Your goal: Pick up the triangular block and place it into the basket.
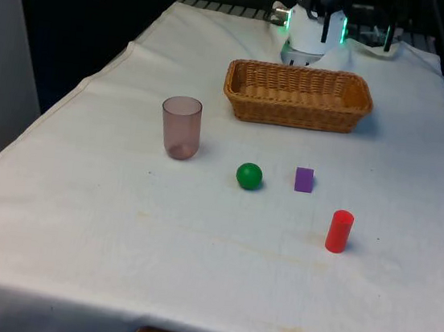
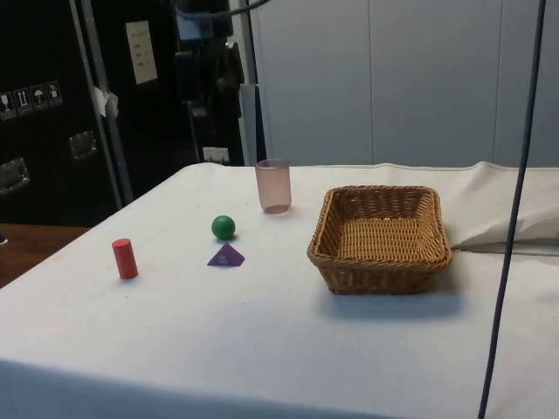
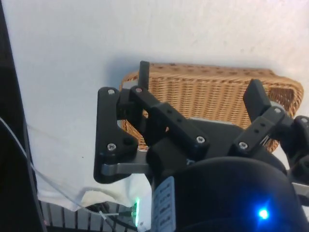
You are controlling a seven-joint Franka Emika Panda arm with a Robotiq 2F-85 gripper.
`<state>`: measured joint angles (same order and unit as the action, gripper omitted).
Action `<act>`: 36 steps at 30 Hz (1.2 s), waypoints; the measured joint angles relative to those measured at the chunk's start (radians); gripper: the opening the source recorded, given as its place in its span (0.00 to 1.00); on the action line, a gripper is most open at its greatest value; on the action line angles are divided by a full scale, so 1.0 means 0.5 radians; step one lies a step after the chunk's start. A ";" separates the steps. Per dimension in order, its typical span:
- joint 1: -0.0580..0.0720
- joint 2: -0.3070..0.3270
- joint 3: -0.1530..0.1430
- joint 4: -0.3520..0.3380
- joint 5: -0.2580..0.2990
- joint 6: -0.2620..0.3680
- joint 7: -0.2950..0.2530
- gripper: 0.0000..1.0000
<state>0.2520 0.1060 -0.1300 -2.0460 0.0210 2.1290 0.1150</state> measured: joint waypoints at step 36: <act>-0.002 0.542 0.016 0.100 -0.058 0.460 0.056 1.00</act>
<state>0.2510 0.3770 -0.1220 -1.9960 -0.0080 2.3590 0.1430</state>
